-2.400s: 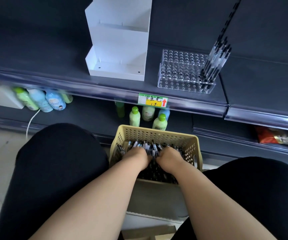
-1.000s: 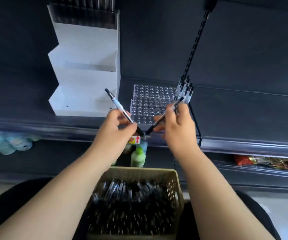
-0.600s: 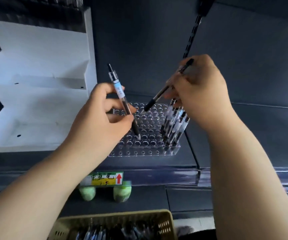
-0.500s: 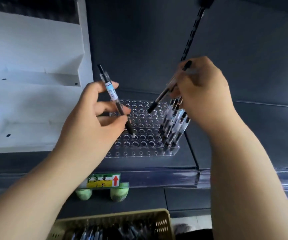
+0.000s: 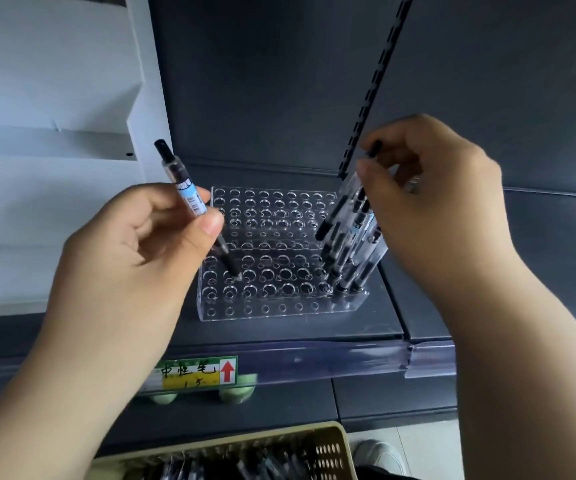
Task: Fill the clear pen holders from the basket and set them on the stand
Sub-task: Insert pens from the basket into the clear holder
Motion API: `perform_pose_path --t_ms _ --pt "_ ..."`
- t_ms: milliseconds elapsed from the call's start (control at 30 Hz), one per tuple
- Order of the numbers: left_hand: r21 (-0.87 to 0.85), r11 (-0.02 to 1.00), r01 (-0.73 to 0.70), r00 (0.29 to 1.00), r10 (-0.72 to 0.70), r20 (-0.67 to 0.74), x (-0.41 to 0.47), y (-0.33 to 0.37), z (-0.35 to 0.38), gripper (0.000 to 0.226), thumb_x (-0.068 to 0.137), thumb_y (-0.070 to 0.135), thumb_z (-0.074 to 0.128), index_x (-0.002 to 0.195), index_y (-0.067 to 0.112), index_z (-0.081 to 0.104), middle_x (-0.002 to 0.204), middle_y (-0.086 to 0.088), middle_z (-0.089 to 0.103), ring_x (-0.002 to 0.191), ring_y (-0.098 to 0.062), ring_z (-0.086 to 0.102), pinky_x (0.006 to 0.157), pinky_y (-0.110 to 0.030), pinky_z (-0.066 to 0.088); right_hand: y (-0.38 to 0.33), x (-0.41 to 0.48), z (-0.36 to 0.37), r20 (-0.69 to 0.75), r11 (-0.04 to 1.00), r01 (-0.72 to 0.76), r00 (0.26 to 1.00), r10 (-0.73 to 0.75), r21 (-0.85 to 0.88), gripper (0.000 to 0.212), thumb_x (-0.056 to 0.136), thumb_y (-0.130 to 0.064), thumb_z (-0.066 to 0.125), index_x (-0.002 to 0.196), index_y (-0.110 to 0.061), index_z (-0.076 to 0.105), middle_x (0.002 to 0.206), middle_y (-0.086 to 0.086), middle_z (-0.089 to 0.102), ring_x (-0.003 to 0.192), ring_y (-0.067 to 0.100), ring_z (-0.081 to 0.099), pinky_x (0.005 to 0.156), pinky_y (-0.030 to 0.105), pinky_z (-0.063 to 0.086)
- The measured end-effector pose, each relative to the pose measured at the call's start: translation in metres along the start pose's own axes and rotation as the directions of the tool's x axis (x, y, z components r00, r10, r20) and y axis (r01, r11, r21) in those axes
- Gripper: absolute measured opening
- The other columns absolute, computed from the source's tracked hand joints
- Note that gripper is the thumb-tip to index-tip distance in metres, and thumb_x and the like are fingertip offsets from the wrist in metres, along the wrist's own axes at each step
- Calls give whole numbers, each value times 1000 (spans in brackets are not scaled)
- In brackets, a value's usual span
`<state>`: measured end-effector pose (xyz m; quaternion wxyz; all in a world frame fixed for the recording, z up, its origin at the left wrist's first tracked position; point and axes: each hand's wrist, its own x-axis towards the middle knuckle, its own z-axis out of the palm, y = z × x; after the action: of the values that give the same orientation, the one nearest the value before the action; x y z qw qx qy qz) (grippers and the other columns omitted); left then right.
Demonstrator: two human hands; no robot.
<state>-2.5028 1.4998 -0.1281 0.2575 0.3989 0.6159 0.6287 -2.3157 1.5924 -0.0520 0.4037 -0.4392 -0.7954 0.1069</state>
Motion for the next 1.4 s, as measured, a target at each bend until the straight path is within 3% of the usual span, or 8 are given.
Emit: perform_pose_path --t_ms 67,200,433,600,767,967,1133,1400 --pt "28 998 -55 998 55 -8 -7 5 -2 16 70 48 70 85 46 64 89 15 71 92 -19 69 88 -44 49 0 2 1 14 1000 14 1000 -14 -19 12 84 -17 62 94 -23 65 76 -20 56 68 -7 51 63 -1 36" --pt "-70 996 48 999 -48 2 -3 -1 -1 30 56 48 64 83 35 62 78 15 71 94 -22 67 95 -47 46 -2 7 7 51 998 29 998 -26 -58 10 85 -18 62 93 -23 66 73 -21 54 64 -4 50 61 1 36" --pt "-58 993 106 994 -108 -27 -2 0 -3 35 54 45 61 86 32 58 80 11 69 97 -24 64 98 -48 44 -7 14 8 48 988 47 998 -41 -147 13 84 -16 58 91 -20 68 79 -7 62 73 13 58 62 21 42" --pt "-53 998 -26 999 25 -34 -11 -3 -8 31 60 56 69 87 41 66 90 10 73 93 -20 69 92 -47 48 -6 14 6 38 984 35 999 -28 -177 14 84 -18 57 91 -20 69 79 -6 64 71 13 58 61 24 44" --pt "-52 998 -44 999 42 -27 -11 -5 -8 39 59 65 70 91 43 65 92 11 73 92 -15 70 90 -44 49 -3 10 11 89 976 60 995 -42 -209 17 83 -16 54 83 -17 70 79 0 68 80 24 59 70 31 50" --pt "-83 996 -42 999 39 -36 -7 -9 -11 49 54 70 73 92 40 66 92 10 73 91 -17 70 90 -44 49 3 10 16 145 924 119 987 -69 -364 22 85 -20 51 86 -23 73 93 2 66 98 28 53 79 29 35" --pt "9 991 -135 991 135 -4 -7 -12 -11 30 75 58 69 99 41 66 100 10 71 95 -17 69 82 -43 54 7 11 18 140 908 120 988 -68 -402 20 85 -21 54 86 -24 74 95 1 65 102 27 52 76 27 28" --pt "24 988 -150 989 149 12 -6 -12 -4 24 79 48 70 99 35 66 101 4 70 96 -20 68 83 -45 54 12 15 21 120 895 138 988 -95 -425 20 89 -32 54 92 -28 73 100 2 65 104 28 51 76 29 26"
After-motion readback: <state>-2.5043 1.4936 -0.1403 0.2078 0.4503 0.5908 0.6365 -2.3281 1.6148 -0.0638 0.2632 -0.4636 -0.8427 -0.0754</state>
